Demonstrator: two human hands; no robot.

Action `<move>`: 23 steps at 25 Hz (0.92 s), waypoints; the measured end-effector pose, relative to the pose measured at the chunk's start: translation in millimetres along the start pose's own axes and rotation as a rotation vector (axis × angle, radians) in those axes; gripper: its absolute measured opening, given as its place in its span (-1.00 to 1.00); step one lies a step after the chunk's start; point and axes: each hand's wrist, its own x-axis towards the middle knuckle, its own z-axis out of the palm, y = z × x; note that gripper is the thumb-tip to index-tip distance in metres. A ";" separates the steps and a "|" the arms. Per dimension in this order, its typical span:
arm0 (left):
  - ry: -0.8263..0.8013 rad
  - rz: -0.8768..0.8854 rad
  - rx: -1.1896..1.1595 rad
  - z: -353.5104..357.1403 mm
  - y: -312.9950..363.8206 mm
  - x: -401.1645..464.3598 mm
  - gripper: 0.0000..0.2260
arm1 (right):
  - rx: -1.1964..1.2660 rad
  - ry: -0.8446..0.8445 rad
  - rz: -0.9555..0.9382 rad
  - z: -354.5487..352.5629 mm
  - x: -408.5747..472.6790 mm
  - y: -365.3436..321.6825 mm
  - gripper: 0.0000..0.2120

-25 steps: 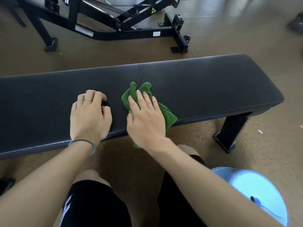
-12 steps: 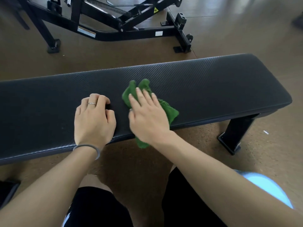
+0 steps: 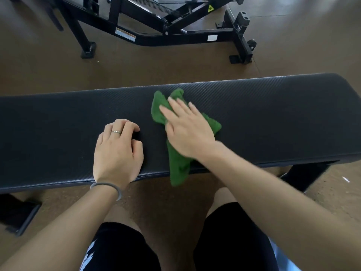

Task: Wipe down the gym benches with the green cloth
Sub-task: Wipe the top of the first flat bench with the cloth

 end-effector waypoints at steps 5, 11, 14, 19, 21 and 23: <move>0.008 -0.024 -0.001 1.1 0.3 1.5 -0.77 | -0.037 -0.016 0.129 -0.8 73.1 7.9 -0.45; 0.005 -0.026 0.024 1.8 -0.9 1.1 -0.74 | -0.003 0.020 -0.102 10.3 49.6 -11.5 -0.47; -0.006 -0.035 0.024 1.0 -2.1 1.2 -0.74 | 0.003 -0.001 -0.095 1.6 63.9 12.9 -0.48; -0.002 -0.046 0.000 3.7 -2.2 -0.1 -0.76 | -0.062 0.045 0.268 -25.6 64.8 116.4 -0.47; 0.003 -0.045 -0.008 3.8 -2.5 -0.7 -0.76 | -0.065 0.018 0.401 -27.9 62.0 116.9 -0.46; 0.009 -0.043 -0.005 3.5 -2.9 -0.4 -0.76 | -0.085 0.040 0.399 -17.6 60.9 71.0 -0.43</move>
